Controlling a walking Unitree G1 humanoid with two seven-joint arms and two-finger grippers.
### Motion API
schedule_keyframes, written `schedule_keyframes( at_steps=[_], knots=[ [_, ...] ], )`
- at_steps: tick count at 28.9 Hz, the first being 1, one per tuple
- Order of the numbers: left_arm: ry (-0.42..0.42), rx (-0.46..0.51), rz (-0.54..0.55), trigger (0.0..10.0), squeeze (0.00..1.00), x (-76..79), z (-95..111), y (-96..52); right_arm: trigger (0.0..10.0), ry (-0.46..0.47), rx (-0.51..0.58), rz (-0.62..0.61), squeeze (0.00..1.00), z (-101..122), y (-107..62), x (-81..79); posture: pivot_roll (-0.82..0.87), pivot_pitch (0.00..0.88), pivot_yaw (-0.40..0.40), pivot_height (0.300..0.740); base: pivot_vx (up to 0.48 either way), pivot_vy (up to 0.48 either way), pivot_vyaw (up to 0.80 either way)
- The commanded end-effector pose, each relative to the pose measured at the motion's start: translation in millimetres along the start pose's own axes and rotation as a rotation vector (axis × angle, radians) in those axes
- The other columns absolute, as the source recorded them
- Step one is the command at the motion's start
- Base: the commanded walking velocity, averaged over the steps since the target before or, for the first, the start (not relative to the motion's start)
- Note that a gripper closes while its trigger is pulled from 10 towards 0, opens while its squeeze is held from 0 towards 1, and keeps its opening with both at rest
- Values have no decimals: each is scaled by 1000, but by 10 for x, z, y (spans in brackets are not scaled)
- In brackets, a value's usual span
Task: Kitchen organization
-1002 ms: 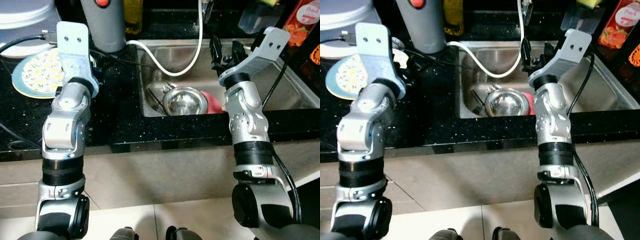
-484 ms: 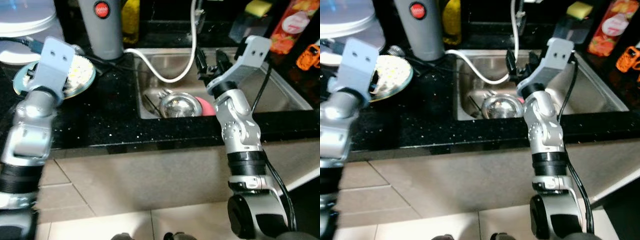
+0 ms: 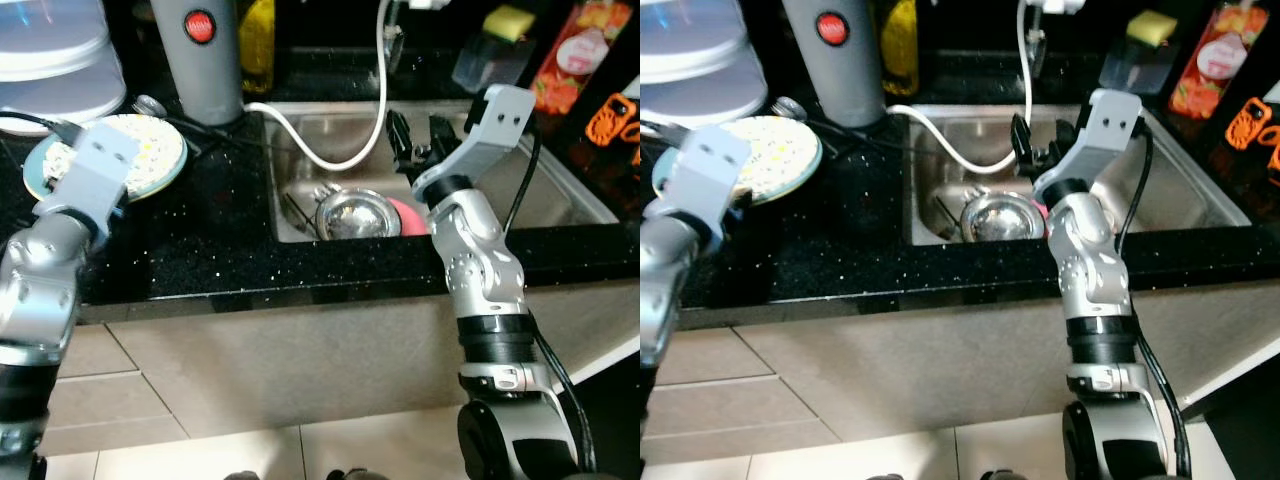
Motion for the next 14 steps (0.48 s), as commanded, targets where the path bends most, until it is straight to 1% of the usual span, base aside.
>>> schedule_keyframes(
  at_steps=[1, 2, 5, 8, 10, 11, 12, 14],
  knots=[
    [148, 35, -57, 10000, 0, 85, 35, -59, 10000, 1, -3, -8, 0, 9, -8, 22, 233, 14, -48, 740, 0, 0, 0],
    [200, 40, -95, 10000, 0, 134, 13, -78, 10000, 2, -6, -5, 0, 3, -2, 10, 233, 14, -48, 740, 0, 0, 0],
    [294, 32, -141, 10000, 0, 197, -56, -101, 10000, 6, -11, 1, 0, -10, 6, -13, 240, 14, -55, 740, 0, 0, 0],
    [333, 5, -171, 10000, 0, 233, -152, -128, 10000, 9, -19, 3, 0, -27, 3, -20, 241, 14, -55, 740, 0, 0, 0],
    [356, -32, -160, 10000, 0, 206, -246, -127, 10000, 11, -23, 0, 0, -37, -4, -13, 241, 14, -55, 740, 0, 0, 0],
    [356, -32, -160, 10000, 0, 206, -246, -127, 10000, 11, -23, 0, 0, -37, -4, -13, 241, 14, -55, 740, 0, 0, 0],
    [393, -73, -128, 10000, 0, 136, -341, -104, 10000, 12, -25, -2, 0, -40, -8, -6, 241, 14, -55, 740, 0, 0, 0],
    [393, -73, -128, 10000, 0, 136, -341, -104, 10000, 12, -25, -2, 0, -40, -8, -6, 241, 14, -55, 740, 0, 0, 0]
  ],
)
Point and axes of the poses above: a point about 5 cm out from each wrist's last joint towards the gripper, its own y axis pointing out of the wrist towards the gripper, its own z axis along the axis of the wrist's last joint, x = y × z, the point moved 5 cm from there along y, pointing out of the wrist towards the gripper, and after that the axes turned 2 degrees about y, right-handed, at the moved point
